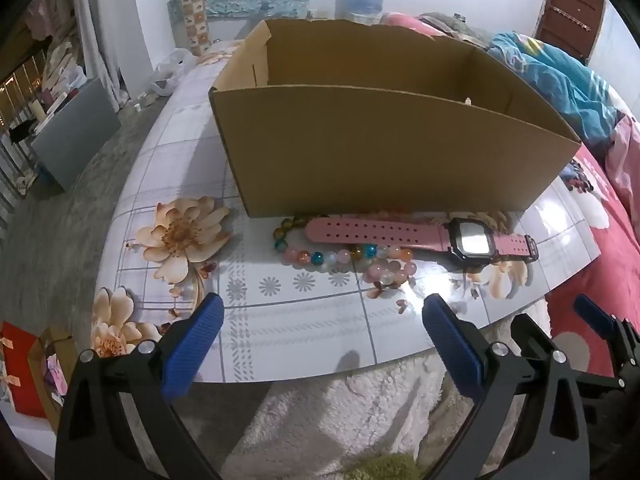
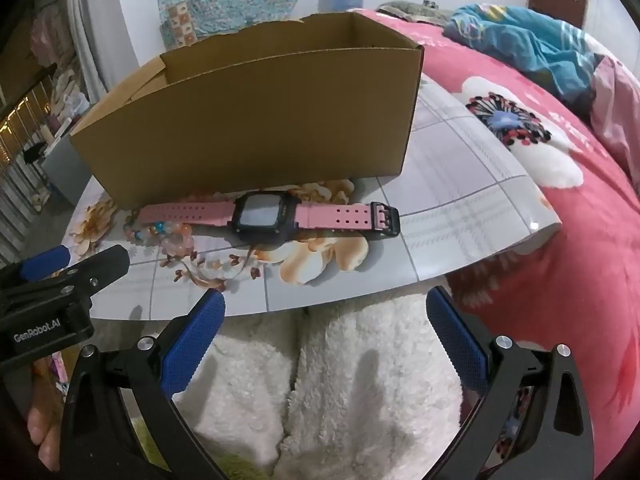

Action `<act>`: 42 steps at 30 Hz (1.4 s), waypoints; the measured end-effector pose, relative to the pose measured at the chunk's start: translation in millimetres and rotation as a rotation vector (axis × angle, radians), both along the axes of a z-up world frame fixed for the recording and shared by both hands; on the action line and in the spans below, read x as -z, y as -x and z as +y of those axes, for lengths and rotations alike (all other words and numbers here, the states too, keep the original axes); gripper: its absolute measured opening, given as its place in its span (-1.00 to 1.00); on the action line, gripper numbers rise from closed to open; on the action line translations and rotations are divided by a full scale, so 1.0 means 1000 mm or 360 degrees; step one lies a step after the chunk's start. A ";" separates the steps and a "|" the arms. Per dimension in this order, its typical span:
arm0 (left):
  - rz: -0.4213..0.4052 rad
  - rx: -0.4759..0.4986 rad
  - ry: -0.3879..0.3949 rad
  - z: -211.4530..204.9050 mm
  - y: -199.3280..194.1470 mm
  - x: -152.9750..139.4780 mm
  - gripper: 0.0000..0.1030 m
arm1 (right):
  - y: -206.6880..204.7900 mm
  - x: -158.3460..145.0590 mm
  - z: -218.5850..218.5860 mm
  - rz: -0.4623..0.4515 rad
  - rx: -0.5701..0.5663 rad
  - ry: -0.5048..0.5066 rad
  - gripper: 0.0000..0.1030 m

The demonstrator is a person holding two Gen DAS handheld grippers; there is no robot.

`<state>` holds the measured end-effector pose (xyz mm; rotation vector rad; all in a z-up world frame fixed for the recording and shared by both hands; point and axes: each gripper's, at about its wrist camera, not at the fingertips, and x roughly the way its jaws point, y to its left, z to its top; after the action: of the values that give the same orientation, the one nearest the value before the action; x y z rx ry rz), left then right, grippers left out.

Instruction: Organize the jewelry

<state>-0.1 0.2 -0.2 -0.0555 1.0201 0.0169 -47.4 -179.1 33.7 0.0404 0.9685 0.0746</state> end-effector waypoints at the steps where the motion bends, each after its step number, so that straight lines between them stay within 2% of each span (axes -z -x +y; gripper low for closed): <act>1: 0.0006 -0.0001 0.0003 0.000 0.000 0.000 0.89 | 0.000 0.000 0.000 -0.0003 -0.0001 -0.0002 0.87; 9: 0.0019 0.0013 -0.0006 0.016 -0.001 0.006 0.89 | -0.008 0.002 0.004 -0.0002 -0.0008 0.0010 0.87; 19: 0.0031 -0.0033 -0.0020 0.007 -0.004 0.005 0.89 | -0.005 0.001 0.011 0.0012 -0.0014 0.0014 0.87; 42: 0.0030 -0.0035 -0.0021 0.007 -0.005 0.009 0.89 | -0.005 -0.004 0.008 0.0009 -0.0019 0.0018 0.87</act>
<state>4.8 7.5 -9.3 -0.0547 1.0379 0.0444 -42.7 -170.9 37.4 0.0245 0.9751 0.0802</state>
